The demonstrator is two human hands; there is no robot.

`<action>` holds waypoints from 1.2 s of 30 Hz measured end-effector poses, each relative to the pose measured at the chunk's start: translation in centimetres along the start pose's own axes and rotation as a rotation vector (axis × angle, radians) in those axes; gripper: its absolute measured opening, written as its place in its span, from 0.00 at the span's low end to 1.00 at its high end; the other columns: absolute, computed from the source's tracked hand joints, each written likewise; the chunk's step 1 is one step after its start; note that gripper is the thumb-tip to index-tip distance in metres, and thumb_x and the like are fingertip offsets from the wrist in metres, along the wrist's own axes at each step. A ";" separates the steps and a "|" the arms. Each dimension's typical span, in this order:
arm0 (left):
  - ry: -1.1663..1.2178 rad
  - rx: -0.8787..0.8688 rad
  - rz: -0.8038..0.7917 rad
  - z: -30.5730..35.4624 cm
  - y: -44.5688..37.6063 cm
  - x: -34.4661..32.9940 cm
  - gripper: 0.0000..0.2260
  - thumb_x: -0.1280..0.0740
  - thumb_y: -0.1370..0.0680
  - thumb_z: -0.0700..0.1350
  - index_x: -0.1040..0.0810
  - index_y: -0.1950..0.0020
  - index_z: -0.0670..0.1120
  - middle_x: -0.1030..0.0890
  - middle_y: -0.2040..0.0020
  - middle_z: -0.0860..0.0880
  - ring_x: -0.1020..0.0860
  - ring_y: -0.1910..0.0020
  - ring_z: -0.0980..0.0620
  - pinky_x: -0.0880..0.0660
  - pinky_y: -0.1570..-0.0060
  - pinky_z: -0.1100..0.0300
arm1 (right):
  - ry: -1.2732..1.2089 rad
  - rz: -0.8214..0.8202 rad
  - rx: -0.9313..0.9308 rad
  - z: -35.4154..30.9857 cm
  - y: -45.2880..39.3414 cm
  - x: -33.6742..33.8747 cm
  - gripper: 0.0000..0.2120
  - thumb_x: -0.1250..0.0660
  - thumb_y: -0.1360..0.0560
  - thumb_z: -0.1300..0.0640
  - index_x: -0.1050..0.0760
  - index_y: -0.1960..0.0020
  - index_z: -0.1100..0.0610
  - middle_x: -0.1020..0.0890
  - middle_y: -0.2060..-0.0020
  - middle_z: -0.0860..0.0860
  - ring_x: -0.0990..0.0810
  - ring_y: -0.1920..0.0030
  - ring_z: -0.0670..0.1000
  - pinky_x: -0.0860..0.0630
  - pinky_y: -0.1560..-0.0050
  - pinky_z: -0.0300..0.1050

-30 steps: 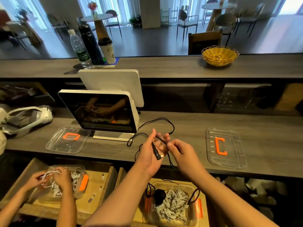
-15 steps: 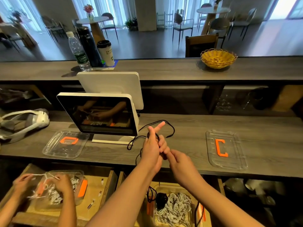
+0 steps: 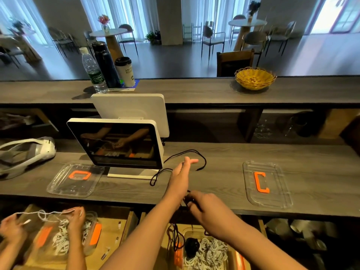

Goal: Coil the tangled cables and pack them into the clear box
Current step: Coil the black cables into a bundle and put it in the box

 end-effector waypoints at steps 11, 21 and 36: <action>0.006 0.220 -0.531 0.4 2.9 -2.3 0.26 0.40 0.26 0.71 0.27 0.50 0.49 0.32 0.67 0.54 0.37 0.70 0.58 0.41 0.70 0.65 | 0.109 0.434 0.022 1.7 -1.1 6.7 0.04 0.36 0.21 0.54 0.25 0.46 0.50 0.20 0.54 0.45 0.21 0.52 0.47 0.24 0.53 0.44; -0.044 0.072 -0.408 0.3 3.2 -1.4 0.16 0.45 0.17 0.59 0.25 0.34 0.55 0.16 0.52 0.47 0.18 0.62 0.53 0.19 0.58 0.60 | -0.175 0.437 -0.048 3.0 -0.9 5.8 0.08 0.40 0.18 0.52 0.26 0.55 0.46 0.20 0.62 0.45 0.22 0.61 0.40 0.29 0.61 0.34; 0.890 0.128 -0.186 1.0 1.3 -1.7 0.22 0.49 0.17 0.61 0.25 0.30 0.57 0.17 0.47 0.45 0.21 0.44 0.47 0.27 0.37 0.49 | -0.470 0.255 -0.183 3.6 -1.3 2.7 0.16 0.42 0.17 0.51 0.23 0.61 0.52 0.25 0.72 0.46 0.29 0.71 0.43 0.31 0.64 0.45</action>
Point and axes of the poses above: each hand's wrist, its own y-axis away from the middle knuckle, its own x-axis out of the back of the hand, z = x × y, the point moved 6 cm from there along -y, towards the middle knuckle
